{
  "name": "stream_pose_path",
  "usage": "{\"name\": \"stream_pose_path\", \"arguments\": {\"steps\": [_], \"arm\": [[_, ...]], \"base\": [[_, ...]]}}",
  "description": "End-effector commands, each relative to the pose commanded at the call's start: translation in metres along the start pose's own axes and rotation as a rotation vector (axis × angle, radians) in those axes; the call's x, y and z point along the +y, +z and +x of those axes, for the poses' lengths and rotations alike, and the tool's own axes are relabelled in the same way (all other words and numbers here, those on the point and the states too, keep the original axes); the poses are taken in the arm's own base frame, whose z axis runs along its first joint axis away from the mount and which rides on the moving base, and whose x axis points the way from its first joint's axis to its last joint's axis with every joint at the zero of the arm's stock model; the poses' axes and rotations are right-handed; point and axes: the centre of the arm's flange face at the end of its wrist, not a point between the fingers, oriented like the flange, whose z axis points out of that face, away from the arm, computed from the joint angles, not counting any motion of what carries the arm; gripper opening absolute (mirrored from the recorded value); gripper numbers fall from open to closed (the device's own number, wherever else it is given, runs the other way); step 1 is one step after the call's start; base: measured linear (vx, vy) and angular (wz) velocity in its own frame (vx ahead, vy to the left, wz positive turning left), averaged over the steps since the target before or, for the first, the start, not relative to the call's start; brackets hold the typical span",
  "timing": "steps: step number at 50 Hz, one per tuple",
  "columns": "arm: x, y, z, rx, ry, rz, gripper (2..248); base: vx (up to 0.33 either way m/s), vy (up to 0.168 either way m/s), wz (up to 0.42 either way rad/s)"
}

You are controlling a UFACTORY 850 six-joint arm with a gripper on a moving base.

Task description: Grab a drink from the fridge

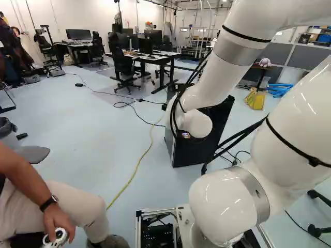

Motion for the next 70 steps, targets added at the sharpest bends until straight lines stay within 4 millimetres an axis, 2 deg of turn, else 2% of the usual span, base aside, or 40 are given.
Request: {"name": "stream_pose_path", "arguments": {"steps": [10, 29, 70], "arm": [[-0.008, 0.009, 0.000, -0.012, 0.025, -0.020, 247], [-0.021, 0.030, -0.013, -0.064, 0.066, -0.078, 247], [-0.017, 0.064, -0.042, -0.079, 0.148, -0.286, 247]], "base": [[0.000, 0.000, 0.000], [0.000, 0.000, 0.000], [0.000, 0.000, 0.000]]}}
